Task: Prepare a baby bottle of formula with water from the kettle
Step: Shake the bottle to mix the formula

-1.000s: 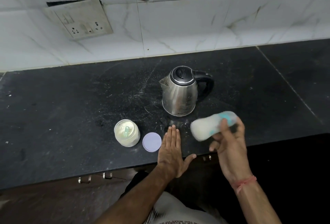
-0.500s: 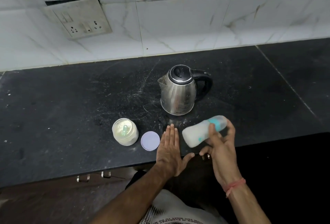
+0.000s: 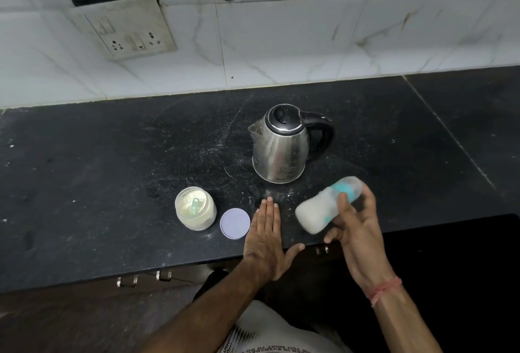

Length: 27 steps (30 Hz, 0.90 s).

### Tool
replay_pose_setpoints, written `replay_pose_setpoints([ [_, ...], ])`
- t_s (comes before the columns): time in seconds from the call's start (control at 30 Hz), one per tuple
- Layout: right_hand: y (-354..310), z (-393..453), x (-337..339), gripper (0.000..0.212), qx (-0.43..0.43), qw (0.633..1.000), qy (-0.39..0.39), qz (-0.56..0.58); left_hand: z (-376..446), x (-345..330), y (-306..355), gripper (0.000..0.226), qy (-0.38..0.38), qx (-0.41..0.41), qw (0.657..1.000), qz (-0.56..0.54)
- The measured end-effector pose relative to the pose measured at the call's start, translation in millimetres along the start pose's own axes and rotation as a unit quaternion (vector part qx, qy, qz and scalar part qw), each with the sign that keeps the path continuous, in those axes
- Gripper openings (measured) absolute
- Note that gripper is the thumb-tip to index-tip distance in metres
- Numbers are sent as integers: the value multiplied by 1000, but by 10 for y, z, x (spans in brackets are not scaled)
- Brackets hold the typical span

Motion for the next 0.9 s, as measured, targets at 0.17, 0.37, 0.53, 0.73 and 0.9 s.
replay_pose_setpoints([
  [0.17,20,-15,-49,61,-1,996,-66,-59,17,-50,-23,117,-4,-4,1000,10],
  [0.37,34,-13,-79,57,-22,996,-69,-47,35,-64,-26,114,-1,0,1000,5],
  [0.53,46,47,-45,52,-28,1000,10,0,3,-5,-2,116,-1,5,1000,-10],
  [0.73,17,69,-47,54,-20,1000,-3,-16,-13,29,1,117,-3,5,1000,-8],
  [0.9,-50,82,-116,60,-27,987,-121,-101,28,-66,-35,116,4,-7,1000,2],
])
Point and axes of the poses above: each hand's wrist, its own z-axis towards the middle knuckle, its own x-axis out of the back of the hand, y = z × x, the point moved 2 cm from there along z, towards the middle knuckle, and after that the axes turned 11 degrees about -z, right-handed, at the moved point
